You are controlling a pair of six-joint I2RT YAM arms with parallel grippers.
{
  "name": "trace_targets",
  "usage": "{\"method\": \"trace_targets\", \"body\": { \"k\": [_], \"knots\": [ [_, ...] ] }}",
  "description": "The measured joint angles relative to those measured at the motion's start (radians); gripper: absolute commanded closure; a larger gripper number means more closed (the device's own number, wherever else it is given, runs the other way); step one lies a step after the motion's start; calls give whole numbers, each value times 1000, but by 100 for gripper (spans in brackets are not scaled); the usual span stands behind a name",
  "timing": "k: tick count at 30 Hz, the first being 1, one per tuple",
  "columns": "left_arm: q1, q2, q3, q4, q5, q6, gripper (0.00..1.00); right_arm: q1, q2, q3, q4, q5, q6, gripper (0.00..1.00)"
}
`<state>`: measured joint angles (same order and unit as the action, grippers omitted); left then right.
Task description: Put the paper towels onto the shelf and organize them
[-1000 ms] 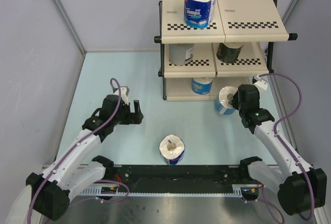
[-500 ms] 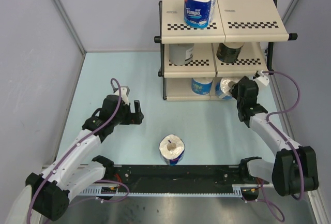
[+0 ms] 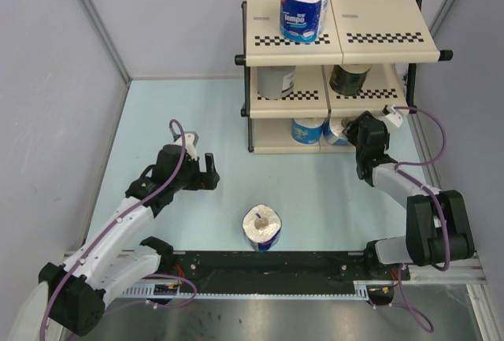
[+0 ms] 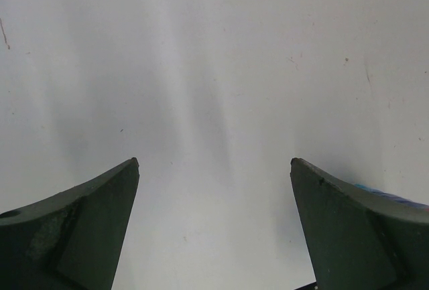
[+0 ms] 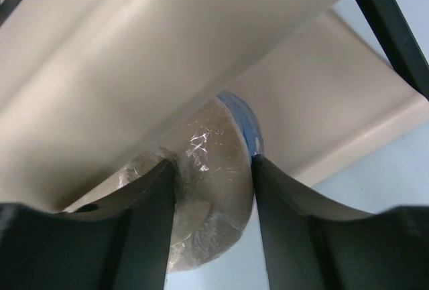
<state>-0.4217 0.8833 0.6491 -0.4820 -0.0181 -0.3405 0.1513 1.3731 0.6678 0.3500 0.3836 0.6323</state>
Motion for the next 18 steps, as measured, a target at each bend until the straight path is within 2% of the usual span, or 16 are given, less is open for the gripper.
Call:
{"method": "trace_targets", "body": {
  "k": [5,18],
  "knots": [
    [-3,4,0,0,0,0,0,-1,-13,-6,3,-23,-2,34],
    [-3,15,0,0,0,0,0,-9,-249,-60,-61,-115,-10,32]
  ]
}}
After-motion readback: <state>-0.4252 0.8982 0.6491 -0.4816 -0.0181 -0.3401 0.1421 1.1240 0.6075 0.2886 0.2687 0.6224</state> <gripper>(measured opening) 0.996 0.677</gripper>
